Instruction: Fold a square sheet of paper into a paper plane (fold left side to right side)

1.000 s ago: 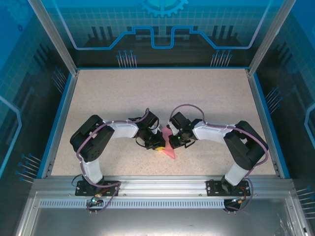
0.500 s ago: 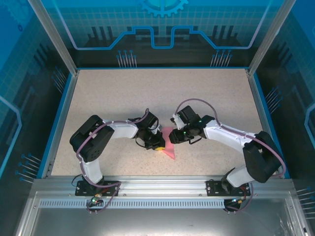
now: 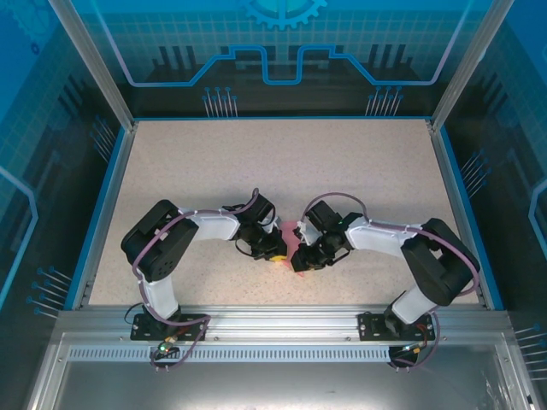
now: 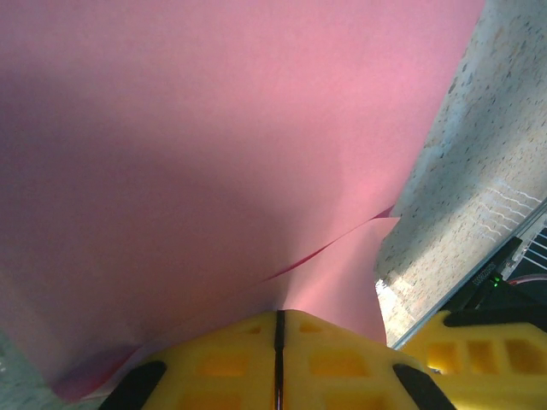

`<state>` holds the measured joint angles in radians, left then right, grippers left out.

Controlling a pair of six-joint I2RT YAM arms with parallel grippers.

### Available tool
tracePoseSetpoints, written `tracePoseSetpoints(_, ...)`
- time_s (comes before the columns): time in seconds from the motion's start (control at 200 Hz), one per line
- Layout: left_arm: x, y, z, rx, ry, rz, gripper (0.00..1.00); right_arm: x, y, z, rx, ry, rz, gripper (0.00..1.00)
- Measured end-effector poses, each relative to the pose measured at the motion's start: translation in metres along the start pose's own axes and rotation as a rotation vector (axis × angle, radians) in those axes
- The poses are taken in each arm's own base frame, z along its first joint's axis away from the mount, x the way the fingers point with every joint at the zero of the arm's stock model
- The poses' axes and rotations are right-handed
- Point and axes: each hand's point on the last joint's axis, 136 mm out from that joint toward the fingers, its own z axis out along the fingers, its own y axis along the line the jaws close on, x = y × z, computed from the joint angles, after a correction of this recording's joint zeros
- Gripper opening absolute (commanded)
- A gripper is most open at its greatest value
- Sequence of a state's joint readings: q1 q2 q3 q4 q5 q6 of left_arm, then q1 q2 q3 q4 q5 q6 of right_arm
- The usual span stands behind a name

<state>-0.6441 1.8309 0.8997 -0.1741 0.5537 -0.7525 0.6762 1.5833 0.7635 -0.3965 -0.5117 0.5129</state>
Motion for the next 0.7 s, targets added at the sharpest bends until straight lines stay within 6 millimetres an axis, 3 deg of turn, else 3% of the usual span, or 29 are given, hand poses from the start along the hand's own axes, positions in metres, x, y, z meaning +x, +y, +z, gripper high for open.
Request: tracePoseSetpoints(0.7,0.000,0.000,0.000,-0.002,0.000,0.002,0.08,0.004,-0.011,0.014,0.077,0.055,0.019,0.25)
